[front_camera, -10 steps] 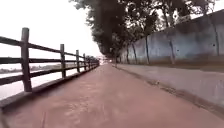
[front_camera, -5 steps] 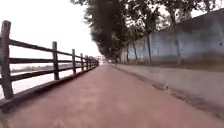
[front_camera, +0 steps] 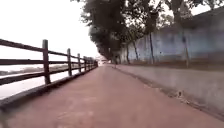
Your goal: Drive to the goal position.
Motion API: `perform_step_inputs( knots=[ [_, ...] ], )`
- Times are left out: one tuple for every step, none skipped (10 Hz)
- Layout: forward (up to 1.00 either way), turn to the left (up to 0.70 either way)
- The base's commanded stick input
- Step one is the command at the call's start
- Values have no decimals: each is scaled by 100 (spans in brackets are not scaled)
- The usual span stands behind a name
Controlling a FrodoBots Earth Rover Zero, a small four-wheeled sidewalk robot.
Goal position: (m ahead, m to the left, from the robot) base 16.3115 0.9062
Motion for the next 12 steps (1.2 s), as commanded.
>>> perform_step_inputs(
  knots=[
    [100, 9],
    [100, 0],
    [100, 0],
    [100, 0],
    [100, 40],
    [100, 40],
    [100, 25],
    [100, 0],
    [100, 0],
    [100, 0],
    [100, 33],
    [100, 38]
  ],
)
